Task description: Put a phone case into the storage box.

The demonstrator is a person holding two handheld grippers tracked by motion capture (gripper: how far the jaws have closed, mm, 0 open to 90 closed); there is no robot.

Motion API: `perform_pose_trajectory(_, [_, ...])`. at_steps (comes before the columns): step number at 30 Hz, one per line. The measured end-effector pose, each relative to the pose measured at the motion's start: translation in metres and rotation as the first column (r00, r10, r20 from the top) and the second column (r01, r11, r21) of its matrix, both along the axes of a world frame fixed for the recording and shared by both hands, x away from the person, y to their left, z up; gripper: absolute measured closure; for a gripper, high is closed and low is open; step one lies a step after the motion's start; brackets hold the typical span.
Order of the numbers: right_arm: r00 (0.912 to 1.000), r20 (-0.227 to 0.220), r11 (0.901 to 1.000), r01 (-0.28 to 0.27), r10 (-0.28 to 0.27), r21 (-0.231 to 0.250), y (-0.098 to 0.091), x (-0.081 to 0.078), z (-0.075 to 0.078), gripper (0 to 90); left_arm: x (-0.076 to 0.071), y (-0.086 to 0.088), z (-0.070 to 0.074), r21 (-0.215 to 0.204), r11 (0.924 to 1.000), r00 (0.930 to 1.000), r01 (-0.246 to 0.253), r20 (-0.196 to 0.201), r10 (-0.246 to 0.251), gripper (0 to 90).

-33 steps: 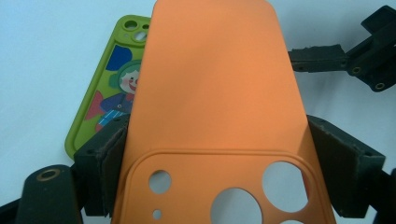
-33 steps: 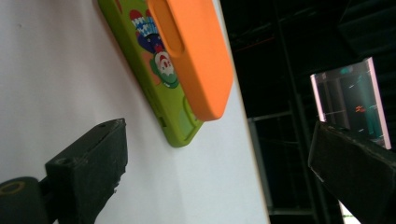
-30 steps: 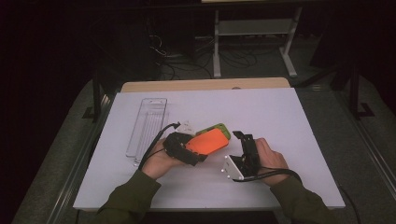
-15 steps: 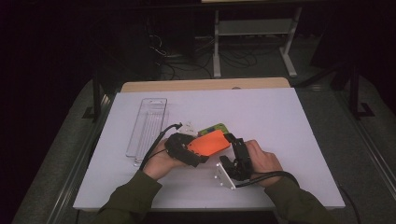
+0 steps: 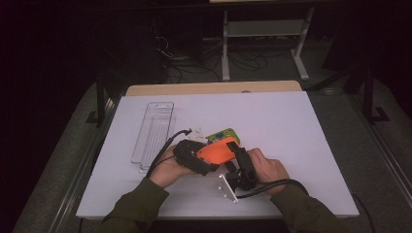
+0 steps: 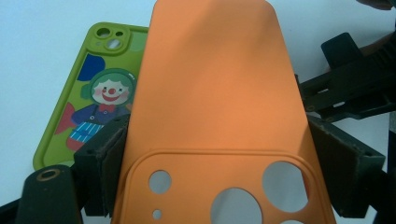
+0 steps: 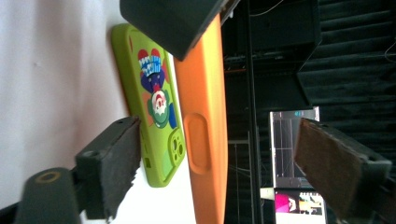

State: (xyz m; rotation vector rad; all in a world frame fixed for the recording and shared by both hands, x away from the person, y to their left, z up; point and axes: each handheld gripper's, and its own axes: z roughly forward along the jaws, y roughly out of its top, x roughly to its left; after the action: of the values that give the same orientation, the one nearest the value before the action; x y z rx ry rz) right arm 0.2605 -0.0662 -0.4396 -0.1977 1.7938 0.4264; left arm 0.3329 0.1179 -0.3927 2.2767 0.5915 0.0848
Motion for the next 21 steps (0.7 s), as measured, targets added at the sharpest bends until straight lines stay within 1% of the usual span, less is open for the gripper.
perform_pose_trajectory(1, [0.9999,-0.009,1.0,0.005,-0.006,-0.006,0.0009,-0.0005,-0.0006,19.0,-0.0001,-0.0002,-0.0002,0.001,1.0,1.0,0.001,0.0,-0.001,15.7])
perform_pose_trajectory(2, [0.9999,-0.009,1.0,0.005,-0.006,-0.006,0.0009,-0.0005,-0.0006,19.0,-0.0002,-0.0005,-0.0004,0.0,1.0,1.0,0.0,0.0,0.0,15.7])
perform_pose_trajectory(3, [1.0,-0.005,0.9999,0.004,-0.004,-0.009,0.0012,-0.0007,-0.001,20.9,0.0007,0.0005,0.0001,0.019,0.9997,0.9999,0.015,0.006,-0.015,15.7])
perform_pose_trajectory(5, [1.0,-0.007,0.9999,0.007,-0.007,-0.015,0.0019,-0.0011,-0.0019,25.3,0.0002,-0.0003,-0.0002,0.012,0.9999,0.9999,0.01,0.002,-0.01,15.7])
perform_pose_trajectory(6, [0.9999,-0.008,0.9998,0.007,-0.007,-0.018,0.0022,-0.0014,-0.0023,27.7,0.0,-0.0003,-0.0002,0.017,0.9998,0.9999,0.013,0.0,-0.013,15.7])
perform_pose_trajectory(7, [0.9998,-0.019,0.9993,0.009,-0.009,-0.036,0.0029,-0.0016,-0.0029,31.6,-0.0003,-0.0007,-0.0007,0.014,0.9999,1.0,0.01,0.0,-0.01,15.7])
perform_pose_trajectory(8, [0.9998,-0.019,0.9993,0.009,-0.009,-0.036,0.0029,-0.0016,-0.0029,31.6,-0.0011,-0.0018,-0.0013,0.0,1.0,1.0,-0.001,-0.006,0.001,15.7])
perform_pose_trajectory(10, [0.9999,-0.015,0.9992,0.005,-0.006,-0.039,0.0037,-0.0022,-0.0043,36.7,-0.0011,-0.0017,-0.0016,0.005,1.0,1.0,0.001,-0.001,-0.001,15.7])
perform_pose_trajectory(14, [0.9997,-0.022,0.9984,0.005,-0.006,-0.056,0.0046,-0.0031,-0.0053,39.2,-0.001,-0.0014,-0.0018,0.008,1.0,1.0,0.003,-0.001,-0.003,15.7])
perform_pose_trajectory(15, [0.9999,-0.01,0.9987,0.0,-0.001,-0.05,0.005,-0.0029,-0.0067,42.6,-0.001,-0.0015,-0.0019,0.009,0.9999,1.0,0.004,-0.001,-0.004,15.7])
perform_pose_trajectory(17, [0.9999,-0.012,0.9985,0.002,-0.002,-0.054,0.0053,-0.0033,-0.0068,44.4,-0.001,-0.0017,-0.002,0.007,1.0,1.0,0.004,-0.003,-0.004,15.7])
perform_pose_trajectory(19, [1.0,-0.006,0.9985,0.002,-0.002,-0.055,0.0058,-0.0037,-0.0077,48.9,-0.0012,-0.0021,-0.0024,0.007,1.0,1.0,0.004,-0.003,-0.004,15.7])
perform_pose_trajectory(20, [1.0,0.002,0.9985,-0.001,0.001,-0.054,0.0061,-0.0041,-0.0079,52.9,-0.0012,-0.0022,-0.0025,0.008,1.0,1.0,0.003,-0.003,-0.003,15.7])
perform_pose_trajectory(21, [1.0,0.002,0.9985,-0.001,0.001,-0.054,0.0061,-0.0041,-0.0079,52.9,-0.0013,-0.0025,-0.0027,0.007,1.0,1.0,0.002,-0.004,-0.002,15.7])
